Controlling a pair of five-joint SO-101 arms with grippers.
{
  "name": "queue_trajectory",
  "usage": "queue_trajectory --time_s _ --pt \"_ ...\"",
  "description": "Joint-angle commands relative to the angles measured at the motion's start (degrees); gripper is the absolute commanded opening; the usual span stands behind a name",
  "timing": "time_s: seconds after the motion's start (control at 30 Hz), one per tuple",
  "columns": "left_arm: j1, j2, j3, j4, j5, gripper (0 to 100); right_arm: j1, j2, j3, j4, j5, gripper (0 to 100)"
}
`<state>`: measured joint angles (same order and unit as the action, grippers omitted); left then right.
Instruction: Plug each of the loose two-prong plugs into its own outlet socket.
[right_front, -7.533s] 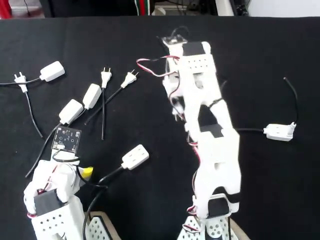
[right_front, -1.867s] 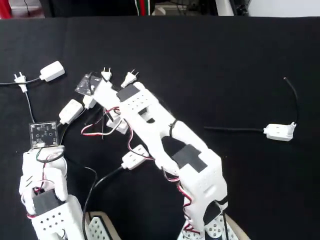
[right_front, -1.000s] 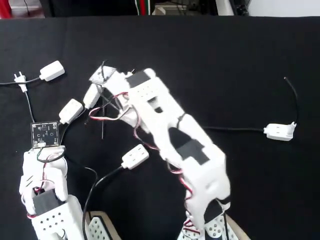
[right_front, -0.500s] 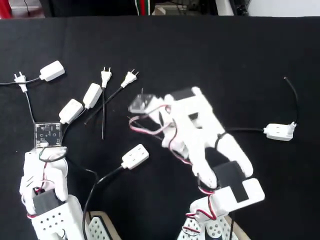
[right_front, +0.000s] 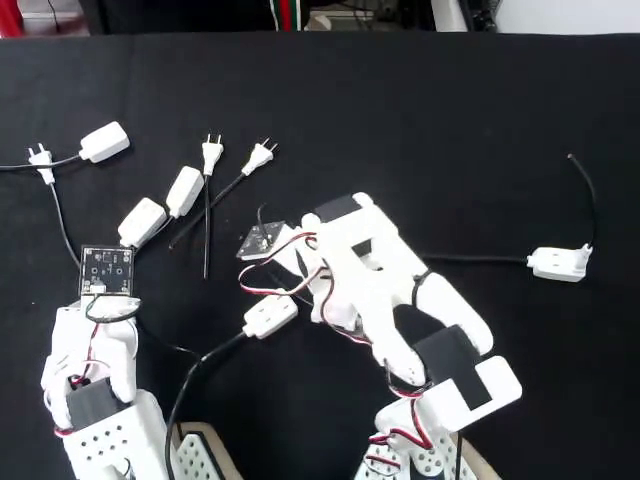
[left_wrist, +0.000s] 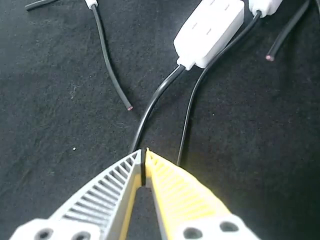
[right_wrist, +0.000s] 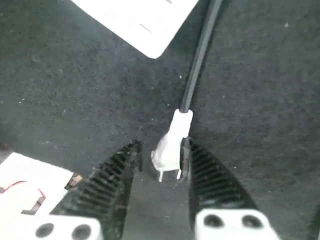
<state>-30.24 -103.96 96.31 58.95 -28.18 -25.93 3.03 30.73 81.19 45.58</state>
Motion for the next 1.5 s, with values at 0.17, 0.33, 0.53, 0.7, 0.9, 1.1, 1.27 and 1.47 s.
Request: queue_trajectory --time_s 0.17,0.33,0.53,0.7,0.9,1.1,1.27,1.47 --pt "0.4 -0.1 1.1 0.4 -0.4 3 -0.6 -0.5 -1.6 -1.9 -0.6 16.5" --pt "0.4 -0.1 1.1 0.4 -0.4 3 -0.7 8.0 -2.2 -1.8 -0.6 16.6" --pt "0.4 -0.1 1.1 0.4 -0.4 3 -0.4 17.9 -5.5 1.8 -0.2 8.3" --pt "0.4 -0.1 1.1 0.4 -0.4 3 2.8 19.0 -10.2 4.0 0.8 1.8" --pt "0.4 0.0 1.1 0.4 -0.5 3 3.5 19.0 -14.1 14.9 1.1 1.2" --pt "0.4 0.1 1.1 0.4 -0.5 3 3.3 19.6 -11.7 15.2 3.8 5.6" --pt "0.4 0.1 1.1 0.4 -0.5 3 3.2 19.6 -7.1 10.9 4.3 14.3" --pt "0.4 0.1 1.1 0.4 -0.5 3 3.2 19.4 -6.0 9.1 1.2 1.9"
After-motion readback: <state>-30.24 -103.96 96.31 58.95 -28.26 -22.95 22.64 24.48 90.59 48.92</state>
